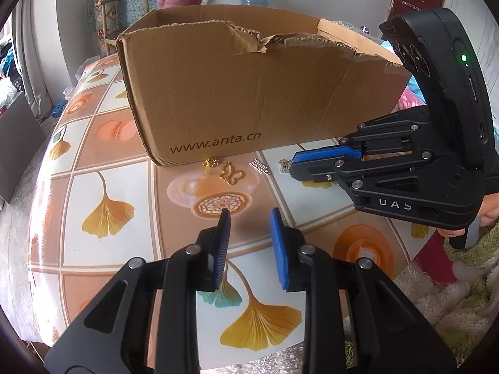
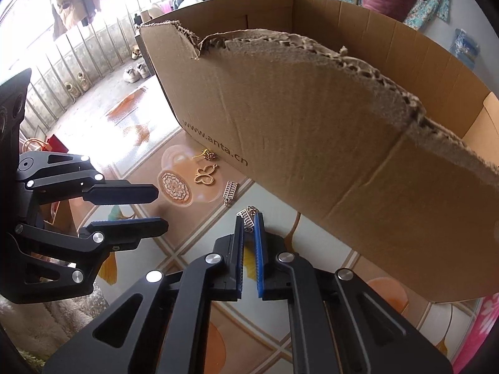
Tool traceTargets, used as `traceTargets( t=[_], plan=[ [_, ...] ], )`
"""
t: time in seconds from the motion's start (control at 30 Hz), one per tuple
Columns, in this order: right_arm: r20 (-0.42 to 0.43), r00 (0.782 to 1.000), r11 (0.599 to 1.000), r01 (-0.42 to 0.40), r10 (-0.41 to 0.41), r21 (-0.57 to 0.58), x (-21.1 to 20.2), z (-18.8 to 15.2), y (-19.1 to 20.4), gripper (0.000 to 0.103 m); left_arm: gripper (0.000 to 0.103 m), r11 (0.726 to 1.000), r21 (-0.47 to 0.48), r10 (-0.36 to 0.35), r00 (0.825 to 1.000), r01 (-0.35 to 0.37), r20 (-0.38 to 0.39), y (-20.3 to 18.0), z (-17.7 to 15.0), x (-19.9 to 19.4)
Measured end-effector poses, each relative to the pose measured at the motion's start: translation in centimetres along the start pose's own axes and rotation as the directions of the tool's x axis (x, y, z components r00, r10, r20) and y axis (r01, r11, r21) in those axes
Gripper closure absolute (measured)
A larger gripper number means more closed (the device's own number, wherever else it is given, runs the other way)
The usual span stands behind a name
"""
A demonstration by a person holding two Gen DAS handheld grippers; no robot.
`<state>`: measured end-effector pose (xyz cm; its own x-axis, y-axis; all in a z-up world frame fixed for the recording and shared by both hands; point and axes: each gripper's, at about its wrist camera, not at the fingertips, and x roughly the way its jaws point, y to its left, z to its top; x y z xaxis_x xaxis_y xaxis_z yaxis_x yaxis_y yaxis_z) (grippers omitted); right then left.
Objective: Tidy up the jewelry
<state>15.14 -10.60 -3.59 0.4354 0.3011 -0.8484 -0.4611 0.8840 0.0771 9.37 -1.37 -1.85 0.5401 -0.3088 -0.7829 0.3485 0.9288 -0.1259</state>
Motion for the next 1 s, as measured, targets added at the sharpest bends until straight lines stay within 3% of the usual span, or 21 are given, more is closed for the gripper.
traceTargets(
  t=[0.43, 0.67, 1.0],
  plan=[
    [-0.023, 0.998, 0.986, -0.049, 0.053, 0.16, -1.7, -2.8, 0.1, 0.1, 0.078, 0.999, 0.031, -0.017, 1.0, 0.016, 0.002, -0.1, 0.0, 0.2],
    [-0.018, 0.999, 0.97, -0.03, 0.036, 0.241, -2.5, -4.8, -1.3, 0.1, 0.078, 0.998, 0.068, 0.014, 1.0, -0.014, -0.007, -0.6, 1.5, 1.6],
    [0.014, 0.999, 0.959, -0.049, 0.047, 0.278, -2.9, -6.5, -2.9, 0.1, 0.078, 0.996, 0.092, 0.011, 0.999, -0.007, -0.038, -0.7, 3.2, 3.5]
  ],
)
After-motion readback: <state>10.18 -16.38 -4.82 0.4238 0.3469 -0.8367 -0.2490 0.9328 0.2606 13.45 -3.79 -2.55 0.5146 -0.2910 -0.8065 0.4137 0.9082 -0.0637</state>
